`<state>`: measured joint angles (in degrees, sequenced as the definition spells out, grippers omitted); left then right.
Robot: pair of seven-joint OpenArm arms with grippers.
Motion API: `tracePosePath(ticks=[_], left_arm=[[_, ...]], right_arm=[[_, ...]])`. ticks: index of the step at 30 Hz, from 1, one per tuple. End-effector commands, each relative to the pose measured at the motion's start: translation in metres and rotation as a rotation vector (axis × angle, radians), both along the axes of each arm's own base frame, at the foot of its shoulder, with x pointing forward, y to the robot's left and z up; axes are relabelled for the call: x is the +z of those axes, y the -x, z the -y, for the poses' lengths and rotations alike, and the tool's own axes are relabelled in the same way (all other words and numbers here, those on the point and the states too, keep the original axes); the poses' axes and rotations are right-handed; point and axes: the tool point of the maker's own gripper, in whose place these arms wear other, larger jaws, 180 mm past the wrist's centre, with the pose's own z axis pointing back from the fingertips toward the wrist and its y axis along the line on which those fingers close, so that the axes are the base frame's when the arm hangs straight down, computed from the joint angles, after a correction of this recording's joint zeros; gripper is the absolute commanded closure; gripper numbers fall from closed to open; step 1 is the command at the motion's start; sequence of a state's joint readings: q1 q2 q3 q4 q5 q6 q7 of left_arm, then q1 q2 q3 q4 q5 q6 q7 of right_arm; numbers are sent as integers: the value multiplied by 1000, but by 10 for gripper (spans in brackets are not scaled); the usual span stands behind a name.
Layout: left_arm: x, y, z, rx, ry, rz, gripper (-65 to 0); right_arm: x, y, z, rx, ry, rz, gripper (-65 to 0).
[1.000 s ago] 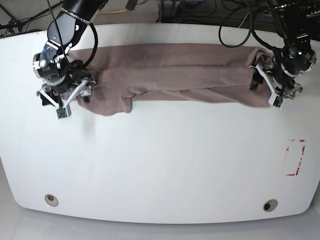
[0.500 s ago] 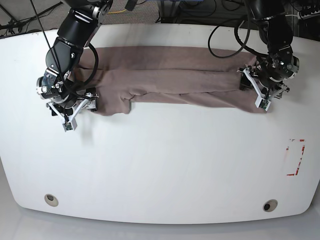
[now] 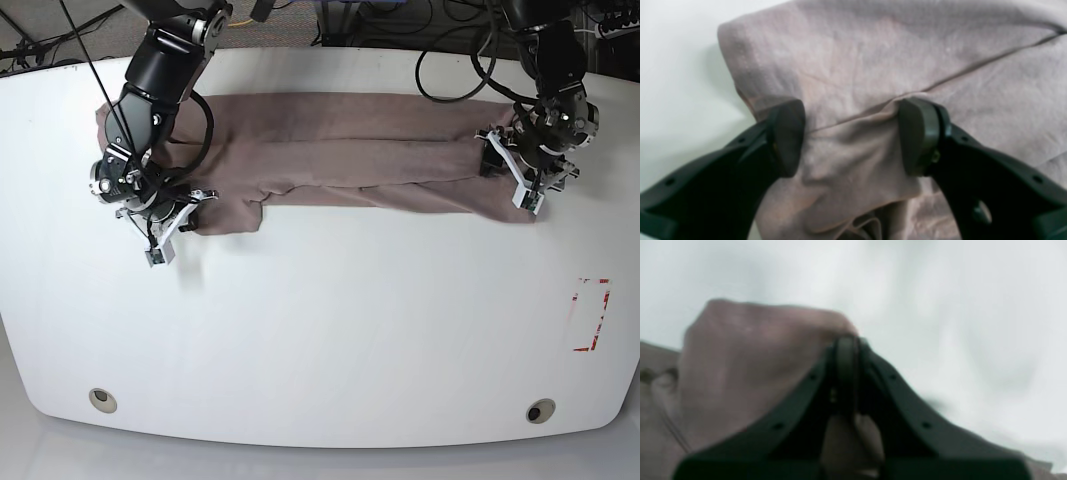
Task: Fold the T-shirt properly
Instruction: 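Lay the folded strip down and smooth it with both grippers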
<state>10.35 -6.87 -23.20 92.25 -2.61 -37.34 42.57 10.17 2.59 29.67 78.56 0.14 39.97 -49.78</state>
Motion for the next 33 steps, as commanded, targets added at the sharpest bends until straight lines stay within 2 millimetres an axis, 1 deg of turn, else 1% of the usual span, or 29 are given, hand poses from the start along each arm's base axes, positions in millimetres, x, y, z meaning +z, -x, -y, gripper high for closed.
tracePosePath(ticks=[1,3,6,9,10,12,16,18,22,27,30,33], left_arm=[[-7,11,-9,-1,-53,-60,-407],[-9,12,-9,0,-51,-66,-407],[-9,12,-9,0,-51,-67,-407],[-9,13,-10,0,-52,-69,-407],[-9,13,-10,0,-53,-69,-407],[-9,13,-10,0,-53,-69,-407],[-9,13,-10,0,-53,-69,-407],[-9,13,-10,0,-53,-69,-407],[-9,12,-10,-2,-53,-69,-407],[-9,13,-9,-3,-53,-69,-407],[-9,12,-9,-5,-53,-68,-407],[-8,12,-9,-6,-54,-64,-407]], right_arm=[[24,-13,11,-6,44,70,0],[36,-8,17,-9,81,103,0],[56,-7,22,-12,128,145,0],[61,7,30,-15,185,106,0],[65,12,35,-21,210,103,0],[71,20,38,-22,237,105,0],[80,44,41,-14,305,98,0],[82,52,41,-12,322,97,0],[71,74,42,-6,335,50,0],[60,87,43,-3,330,19,0],[57,97,51,-27,329,16,0],[55,102,58,-50,331,7,-82]])
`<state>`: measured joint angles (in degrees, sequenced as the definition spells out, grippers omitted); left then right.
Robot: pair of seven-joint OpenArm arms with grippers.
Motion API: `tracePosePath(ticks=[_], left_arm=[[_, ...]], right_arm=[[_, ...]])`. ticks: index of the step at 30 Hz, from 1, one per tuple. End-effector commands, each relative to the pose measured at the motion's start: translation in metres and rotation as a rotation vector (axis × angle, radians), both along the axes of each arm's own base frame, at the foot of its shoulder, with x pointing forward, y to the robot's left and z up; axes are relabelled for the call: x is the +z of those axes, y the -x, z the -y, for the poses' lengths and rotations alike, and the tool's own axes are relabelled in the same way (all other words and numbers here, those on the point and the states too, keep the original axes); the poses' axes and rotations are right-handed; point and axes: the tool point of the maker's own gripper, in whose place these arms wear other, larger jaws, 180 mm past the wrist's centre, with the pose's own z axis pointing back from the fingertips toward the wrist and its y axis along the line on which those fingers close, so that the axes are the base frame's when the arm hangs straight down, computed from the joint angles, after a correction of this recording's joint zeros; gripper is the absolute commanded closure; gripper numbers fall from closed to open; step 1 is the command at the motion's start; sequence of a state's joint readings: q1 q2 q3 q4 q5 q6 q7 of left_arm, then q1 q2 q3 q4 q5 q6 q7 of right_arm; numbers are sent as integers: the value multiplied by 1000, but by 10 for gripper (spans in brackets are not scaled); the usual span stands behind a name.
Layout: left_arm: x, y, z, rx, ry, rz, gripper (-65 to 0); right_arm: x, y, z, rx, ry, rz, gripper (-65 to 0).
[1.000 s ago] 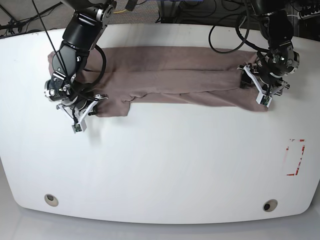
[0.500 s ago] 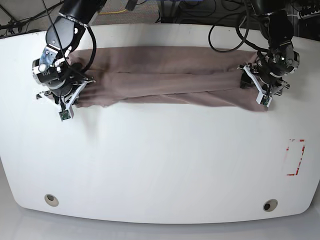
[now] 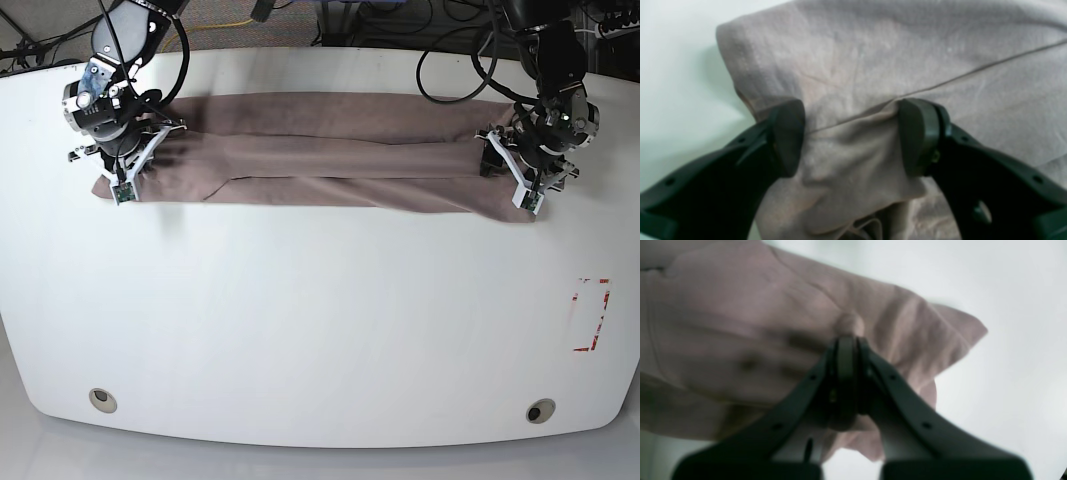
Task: Fold the T-shirt properly
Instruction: 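Lay the folded strip down and smooth it with both grippers, then regrasp the strip ends with both grippers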
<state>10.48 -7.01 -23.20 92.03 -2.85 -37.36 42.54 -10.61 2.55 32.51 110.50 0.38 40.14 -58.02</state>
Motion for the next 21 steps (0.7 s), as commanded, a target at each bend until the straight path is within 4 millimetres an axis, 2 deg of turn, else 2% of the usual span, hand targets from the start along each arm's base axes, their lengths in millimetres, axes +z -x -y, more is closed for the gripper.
tracePosePath(ticks=[1,3,4,7,9,13,16,18,21], left_arm=[[-6,10,-9,-8,-57,-61,-407],[-6,10,-8,-9,-55,-60,-407],[-5,10,-8,-9,-53,-58,-407],[0,6,-7,-13,-56,-42,-408],[10,1,-4,-26,-64,-10,-411],[32,-8,11,-62,-43,47,-414],[48,-13,15,-53,4,80,-415],[63,-17,8,-16,47,116,-415],[72,-14,-9,55,99,112,-422]], right_arm=[[6,4,13,-23,29,14,-144],[3,10,16,-30,30,3,-239],[2,13,17,-36,32,-3,-319],[2,21,28,-71,41,-8,-466],[5,23,35,-96,35,3,-504],[15,26,41,-154,-68,73,-463],[20,27,38,-161,-144,90,-423],[24,26,33,-145,-214,96,-400],[23,23,16,-111,-333,105,-377]])
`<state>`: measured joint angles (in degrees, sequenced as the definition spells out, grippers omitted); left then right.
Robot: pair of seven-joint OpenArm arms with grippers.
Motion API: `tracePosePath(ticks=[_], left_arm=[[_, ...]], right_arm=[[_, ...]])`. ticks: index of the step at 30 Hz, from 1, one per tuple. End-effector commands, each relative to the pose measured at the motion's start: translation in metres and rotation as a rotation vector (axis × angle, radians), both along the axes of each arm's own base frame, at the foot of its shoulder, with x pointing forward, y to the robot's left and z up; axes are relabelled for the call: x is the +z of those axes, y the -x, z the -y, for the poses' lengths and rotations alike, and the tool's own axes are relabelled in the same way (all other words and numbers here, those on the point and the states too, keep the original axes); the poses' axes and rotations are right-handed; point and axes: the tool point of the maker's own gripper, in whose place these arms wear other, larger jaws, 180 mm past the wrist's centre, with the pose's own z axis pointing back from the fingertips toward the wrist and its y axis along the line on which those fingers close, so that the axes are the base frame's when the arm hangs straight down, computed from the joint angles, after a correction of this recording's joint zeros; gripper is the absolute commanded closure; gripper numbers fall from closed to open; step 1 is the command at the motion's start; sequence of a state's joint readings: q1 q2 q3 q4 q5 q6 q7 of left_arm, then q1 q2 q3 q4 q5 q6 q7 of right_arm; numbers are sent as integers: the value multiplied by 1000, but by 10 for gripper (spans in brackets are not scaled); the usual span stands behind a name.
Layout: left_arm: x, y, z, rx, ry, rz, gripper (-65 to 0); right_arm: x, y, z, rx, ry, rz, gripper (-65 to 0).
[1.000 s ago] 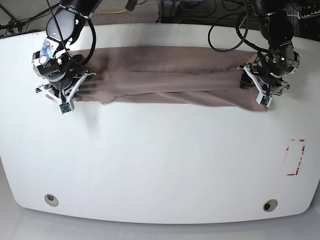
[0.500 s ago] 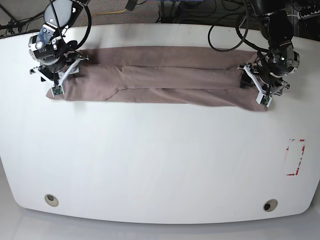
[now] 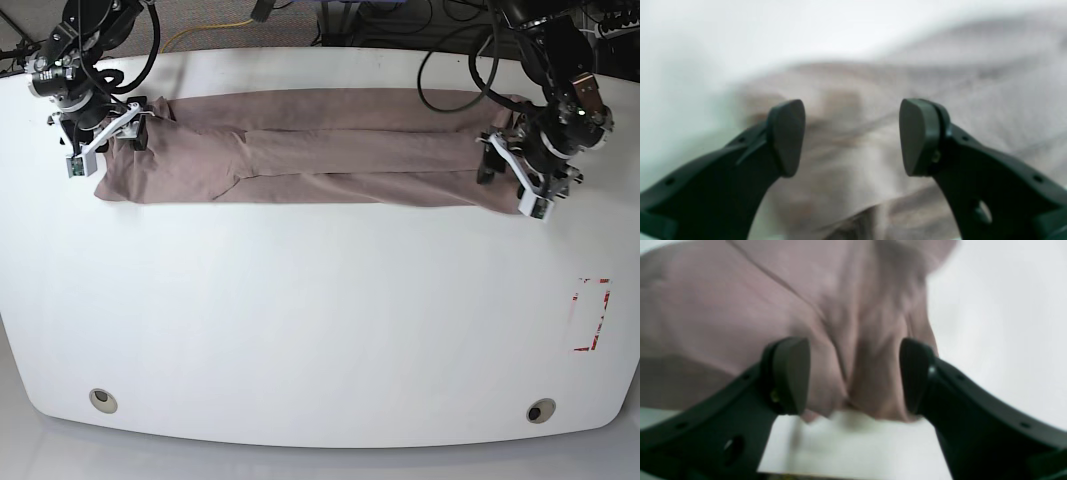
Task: Fold the T-shirt properly
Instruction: 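Regrasp the strip ends with both grippers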
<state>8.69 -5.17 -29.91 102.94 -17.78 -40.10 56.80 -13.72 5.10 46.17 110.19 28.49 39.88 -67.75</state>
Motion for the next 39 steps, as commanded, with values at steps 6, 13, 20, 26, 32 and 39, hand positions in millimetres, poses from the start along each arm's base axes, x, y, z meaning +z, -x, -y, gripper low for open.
tracePosePath(ticks=[6,13,20,26,32,39], left_arm=[[30,8,-53,176,87,17,-540],[20,15,-84,226,89,-46,-568],[-8,23,-82,241,156,-124,-568],[-19,26,-78,246,185,-152,-568],[-46,31,-60,206,232,-242,-567],[-64,41,-36,129,242,-311,-463]], right_arm=[[0,-10,-29,67,-231,61,-373],[-21,-13,-44,85,-318,12,-373],[-36,-14,-48,94,-355,-15,-373],[-39,-13,-53,108,-362,-22,-371],[-38,-12,-53,107,-361,-22,-371],[-38,-12,-52,107,-357,-23,-371]])
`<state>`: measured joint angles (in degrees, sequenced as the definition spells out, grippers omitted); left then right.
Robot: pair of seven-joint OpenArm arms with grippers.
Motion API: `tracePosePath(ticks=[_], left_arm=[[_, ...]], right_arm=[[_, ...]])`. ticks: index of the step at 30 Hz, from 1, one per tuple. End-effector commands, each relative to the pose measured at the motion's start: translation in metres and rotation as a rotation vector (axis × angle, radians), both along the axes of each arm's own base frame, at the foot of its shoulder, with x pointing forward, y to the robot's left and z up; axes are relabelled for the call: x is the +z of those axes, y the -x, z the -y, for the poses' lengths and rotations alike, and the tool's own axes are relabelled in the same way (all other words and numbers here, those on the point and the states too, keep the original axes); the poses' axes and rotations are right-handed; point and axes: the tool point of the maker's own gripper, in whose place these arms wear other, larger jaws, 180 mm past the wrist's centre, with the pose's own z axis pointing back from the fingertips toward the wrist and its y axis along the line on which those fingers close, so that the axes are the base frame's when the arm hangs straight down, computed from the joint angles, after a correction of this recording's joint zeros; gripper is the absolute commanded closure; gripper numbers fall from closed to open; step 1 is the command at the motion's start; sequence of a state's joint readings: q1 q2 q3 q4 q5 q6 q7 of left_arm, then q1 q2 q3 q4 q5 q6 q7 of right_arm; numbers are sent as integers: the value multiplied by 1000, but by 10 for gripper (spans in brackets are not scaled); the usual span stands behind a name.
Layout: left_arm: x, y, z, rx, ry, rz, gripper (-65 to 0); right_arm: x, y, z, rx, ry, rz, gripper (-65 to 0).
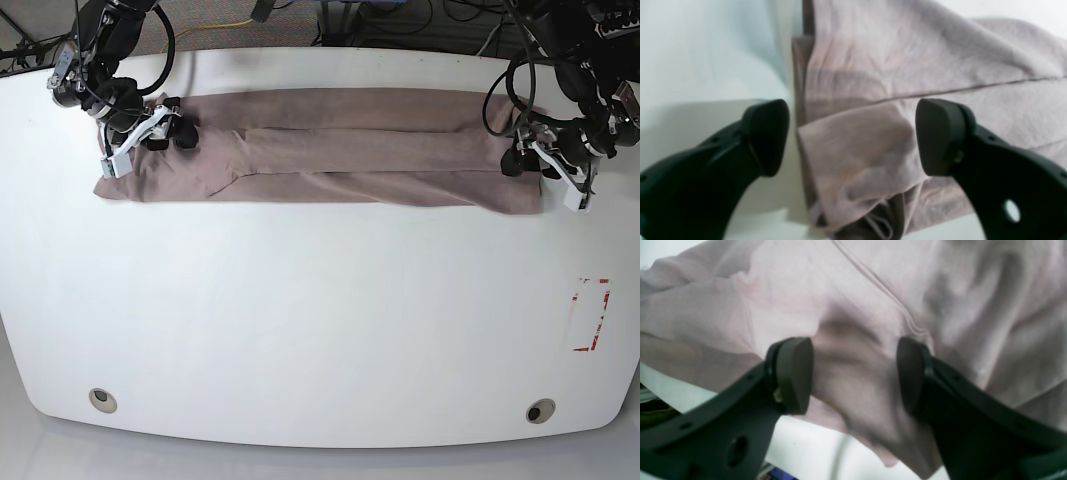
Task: Fold the T-shirt properly
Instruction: 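Regrasp the strip ends with both grippers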
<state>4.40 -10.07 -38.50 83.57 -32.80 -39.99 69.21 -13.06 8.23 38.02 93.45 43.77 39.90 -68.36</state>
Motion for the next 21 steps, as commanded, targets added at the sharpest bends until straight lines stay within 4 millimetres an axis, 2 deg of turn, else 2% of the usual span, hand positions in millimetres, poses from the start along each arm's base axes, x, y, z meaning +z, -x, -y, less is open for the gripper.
tracePosePath(ticks=[1,2,4,7,9,11,13,17,20,21], left_arm=[[-12,13,8,-47,-13,-78,-393],[-13,13,10,-51,-13,-79,-340],[-13,14,10,-48,-7,-77,-161],[-11,12,15,-48,-3,-66,0],[-4,9,14,-46,-18,-41,0],[14,5,5,-33,-61,6,-3],[25,5,10,-39,-72,35,-3],[59,-1,21,-95,-118,111,-3],[75,-9,51,-179,-101,163,-4],[81,-12,67,-219,-82,190,-4]], right_arm=[[9,-7,6,-1,19,35,-371],[9,-7,7,-1,24,33,-371],[7,-8,8,0,39,27,-371],[5,-7,9,0,48,18,-371],[5,-6,9,-1,47,16,-371],[5,-6,9,-1,50,16,-371],[5,-6,9,-1,50,16,-371],[4,-5,10,-1,50,12,-371],[4,-5,10,-1,50,12,-371],[4,-5,10,-1,49,12,-371]])
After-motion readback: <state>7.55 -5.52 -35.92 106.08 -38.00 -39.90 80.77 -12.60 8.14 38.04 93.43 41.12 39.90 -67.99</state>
